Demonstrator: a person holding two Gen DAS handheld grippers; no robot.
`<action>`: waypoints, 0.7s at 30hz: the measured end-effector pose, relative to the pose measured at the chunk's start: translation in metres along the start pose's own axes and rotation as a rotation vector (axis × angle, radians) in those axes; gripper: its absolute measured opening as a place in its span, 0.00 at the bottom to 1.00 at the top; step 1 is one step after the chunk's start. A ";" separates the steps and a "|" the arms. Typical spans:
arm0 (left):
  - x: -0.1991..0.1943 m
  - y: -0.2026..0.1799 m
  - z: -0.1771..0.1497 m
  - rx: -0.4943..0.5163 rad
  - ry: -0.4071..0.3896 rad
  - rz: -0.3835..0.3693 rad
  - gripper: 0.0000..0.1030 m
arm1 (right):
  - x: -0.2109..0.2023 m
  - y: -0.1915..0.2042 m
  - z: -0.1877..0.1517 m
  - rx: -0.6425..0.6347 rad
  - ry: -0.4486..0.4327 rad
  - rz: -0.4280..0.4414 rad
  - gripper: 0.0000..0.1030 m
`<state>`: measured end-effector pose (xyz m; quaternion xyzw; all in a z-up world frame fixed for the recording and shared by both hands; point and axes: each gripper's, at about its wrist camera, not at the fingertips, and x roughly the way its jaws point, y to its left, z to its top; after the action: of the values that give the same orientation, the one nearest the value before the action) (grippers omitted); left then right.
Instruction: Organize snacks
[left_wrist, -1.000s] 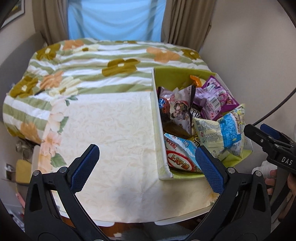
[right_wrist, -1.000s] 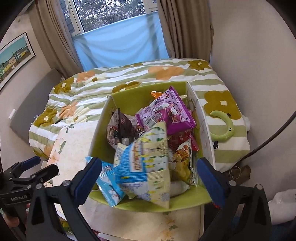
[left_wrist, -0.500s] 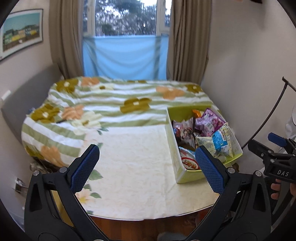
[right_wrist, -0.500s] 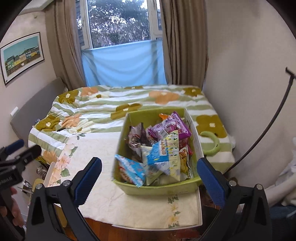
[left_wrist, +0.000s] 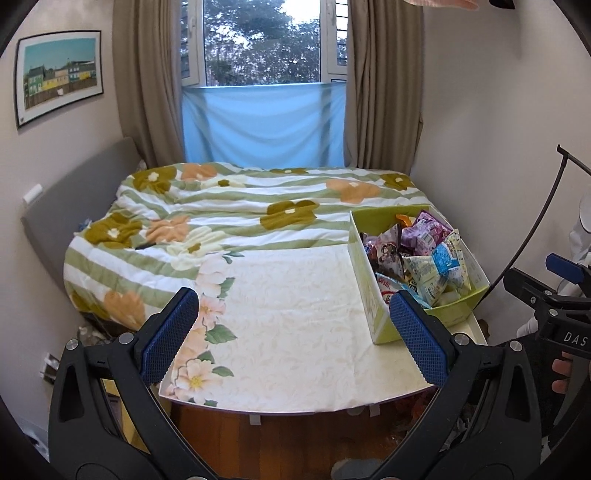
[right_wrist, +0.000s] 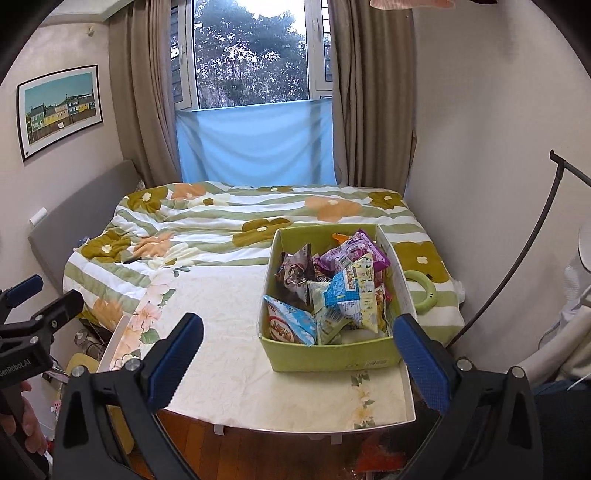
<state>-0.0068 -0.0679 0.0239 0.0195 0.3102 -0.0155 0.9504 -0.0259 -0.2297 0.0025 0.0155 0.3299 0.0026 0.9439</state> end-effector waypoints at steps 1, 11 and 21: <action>-0.002 0.000 -0.001 0.001 -0.002 -0.001 1.00 | -0.001 0.001 -0.001 -0.001 -0.001 -0.001 0.99; -0.002 -0.001 0.001 0.005 -0.014 -0.008 0.99 | -0.006 0.006 -0.004 0.006 -0.008 -0.019 0.99; -0.002 -0.002 0.001 0.007 -0.017 -0.007 1.00 | -0.006 0.006 -0.004 0.004 -0.008 -0.018 0.99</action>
<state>-0.0075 -0.0703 0.0256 0.0217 0.3020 -0.0201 0.9528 -0.0331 -0.2238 0.0030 0.0142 0.3261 -0.0068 0.9452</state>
